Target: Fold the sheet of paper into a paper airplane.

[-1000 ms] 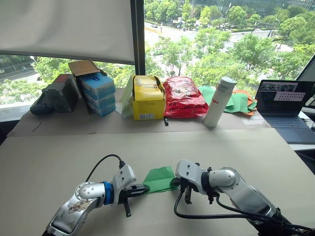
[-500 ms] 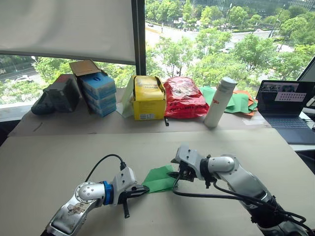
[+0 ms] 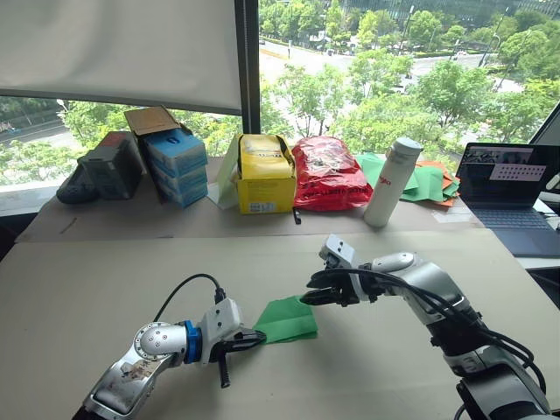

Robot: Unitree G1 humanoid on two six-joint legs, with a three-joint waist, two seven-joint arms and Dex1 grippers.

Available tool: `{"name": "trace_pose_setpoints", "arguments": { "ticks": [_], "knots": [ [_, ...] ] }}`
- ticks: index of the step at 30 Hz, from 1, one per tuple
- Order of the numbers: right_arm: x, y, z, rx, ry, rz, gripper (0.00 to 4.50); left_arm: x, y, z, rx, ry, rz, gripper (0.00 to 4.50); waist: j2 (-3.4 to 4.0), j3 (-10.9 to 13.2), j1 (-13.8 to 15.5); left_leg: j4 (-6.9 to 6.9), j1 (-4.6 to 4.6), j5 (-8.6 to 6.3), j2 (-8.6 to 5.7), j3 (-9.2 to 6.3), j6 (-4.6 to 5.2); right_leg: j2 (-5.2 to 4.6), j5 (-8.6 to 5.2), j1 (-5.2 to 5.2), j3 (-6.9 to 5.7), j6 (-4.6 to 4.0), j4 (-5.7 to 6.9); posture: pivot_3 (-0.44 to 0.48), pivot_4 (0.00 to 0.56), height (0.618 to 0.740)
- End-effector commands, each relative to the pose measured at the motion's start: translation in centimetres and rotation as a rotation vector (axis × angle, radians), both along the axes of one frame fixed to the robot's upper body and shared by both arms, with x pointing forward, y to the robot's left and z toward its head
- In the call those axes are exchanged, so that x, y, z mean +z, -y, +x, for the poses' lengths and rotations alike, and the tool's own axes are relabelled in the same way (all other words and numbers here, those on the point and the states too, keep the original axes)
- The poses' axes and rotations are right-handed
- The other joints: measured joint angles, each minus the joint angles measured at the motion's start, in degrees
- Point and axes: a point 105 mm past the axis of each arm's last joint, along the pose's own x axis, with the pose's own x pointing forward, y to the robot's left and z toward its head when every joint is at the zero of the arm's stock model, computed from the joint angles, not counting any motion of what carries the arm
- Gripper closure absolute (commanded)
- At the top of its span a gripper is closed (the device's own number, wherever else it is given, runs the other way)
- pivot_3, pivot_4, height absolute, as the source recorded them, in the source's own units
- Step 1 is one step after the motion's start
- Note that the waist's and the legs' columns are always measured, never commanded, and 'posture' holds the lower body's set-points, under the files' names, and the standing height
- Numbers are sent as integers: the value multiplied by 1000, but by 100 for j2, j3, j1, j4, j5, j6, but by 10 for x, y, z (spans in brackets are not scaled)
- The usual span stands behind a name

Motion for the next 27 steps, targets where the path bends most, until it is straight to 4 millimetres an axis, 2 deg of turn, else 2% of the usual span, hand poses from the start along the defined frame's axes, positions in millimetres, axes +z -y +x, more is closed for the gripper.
{"name": "trace_pose_setpoints", "arguments": {
  "ticks": [1, 5, 15, 27],
  "knots": [
    [6, -2, 1, 23, -34, 32, 1980, -21, -5, -7, 15, -64, 56, 4500, 2, 1, -2, 0, 1, 0, 0, 0, 0, -1, 0, 0, 0, 0, 0, 0, 150, 740],
    [-4, -4, -2, 32, -47, 16, 1980, -21, -6, -9, 20, -65, 53, 4500, 4, 0, -16, -4, 0, 0, 0, -1, -2, -7, 0, -4, 1, -1, 0, 0, 150, 740],
    [-4, -20, -14, 71, -74, 72, 1980, -21, -6, -8, 24, -66, 53, 4500, 12, 0, -42, -9, 0, -1, -1, -4, -3, -19, 1, -6, -2, -2, -1, 0, 150, 740],
    [5, -15, -9, 40, -45, 107, 1980, -21, -6, -9, 16, -66, 59, 4500, 19, 2, -46, -15, 0, -1, -2, -5, -4, -24, 2, -9, -4, -4, -3, 0, 150, 740]
  ]
}}
